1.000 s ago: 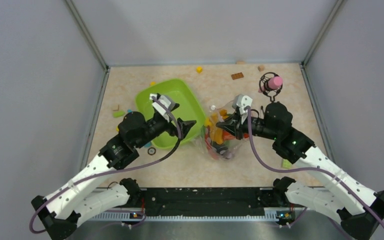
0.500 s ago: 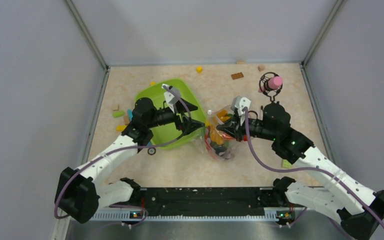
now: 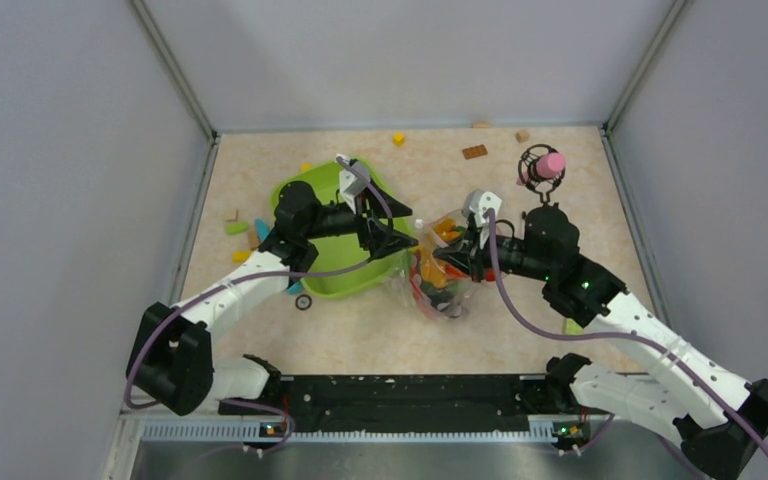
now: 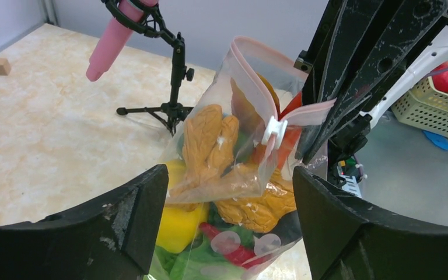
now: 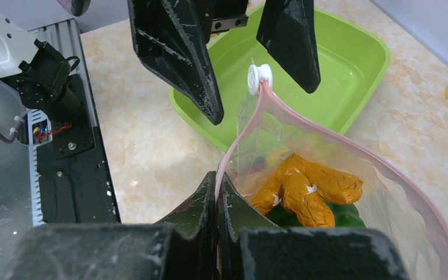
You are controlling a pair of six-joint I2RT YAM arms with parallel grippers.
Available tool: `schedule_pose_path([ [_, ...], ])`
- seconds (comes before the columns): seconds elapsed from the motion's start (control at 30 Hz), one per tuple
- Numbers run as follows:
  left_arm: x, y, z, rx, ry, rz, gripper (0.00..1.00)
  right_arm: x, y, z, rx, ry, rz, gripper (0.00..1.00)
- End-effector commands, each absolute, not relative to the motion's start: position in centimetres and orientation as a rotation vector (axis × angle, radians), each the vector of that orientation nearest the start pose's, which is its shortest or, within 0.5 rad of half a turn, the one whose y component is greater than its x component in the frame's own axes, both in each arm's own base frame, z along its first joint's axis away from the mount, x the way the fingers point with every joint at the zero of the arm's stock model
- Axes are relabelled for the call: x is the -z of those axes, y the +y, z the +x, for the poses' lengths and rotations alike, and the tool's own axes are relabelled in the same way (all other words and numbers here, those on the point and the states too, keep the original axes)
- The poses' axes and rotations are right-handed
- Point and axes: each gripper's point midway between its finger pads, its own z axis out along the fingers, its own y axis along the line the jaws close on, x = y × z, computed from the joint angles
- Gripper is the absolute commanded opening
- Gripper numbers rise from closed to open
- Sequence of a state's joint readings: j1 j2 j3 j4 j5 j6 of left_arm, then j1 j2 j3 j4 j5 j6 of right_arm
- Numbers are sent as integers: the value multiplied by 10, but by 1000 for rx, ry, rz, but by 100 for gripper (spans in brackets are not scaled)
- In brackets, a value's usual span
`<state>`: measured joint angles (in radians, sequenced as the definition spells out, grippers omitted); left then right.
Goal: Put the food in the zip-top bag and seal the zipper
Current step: Zip the zipper food storage bag at the center of the board.
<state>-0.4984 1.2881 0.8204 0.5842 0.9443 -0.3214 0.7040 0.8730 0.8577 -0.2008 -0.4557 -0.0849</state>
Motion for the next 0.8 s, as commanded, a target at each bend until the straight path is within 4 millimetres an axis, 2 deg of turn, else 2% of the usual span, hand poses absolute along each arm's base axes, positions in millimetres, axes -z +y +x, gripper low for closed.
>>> schedule_pose_path([
  [0.0, -324, -310, 245, 1349, 1219, 1007, 80, -307, 263, 193, -868, 1477, -976, 0],
  [0.17, -321, -317, 247, 1402, 1209, 1049, 56, -307, 262, 192, -863, 1468, -974, 0],
  [0.27, -319, -319, 245, 1433, 1189, 1071, 48, -308, 260, 195, -851, 1481, -950, 0],
  [0.43, -315, -322, 249, 1457, 1198, 1059, 41, -309, 260, 195, -869, 1470, -918, 0],
  [0.77, -320, -326, 244, 1530, 1146, 1067, 42, -305, 260, 195, -874, 1482, -908, 0],
])
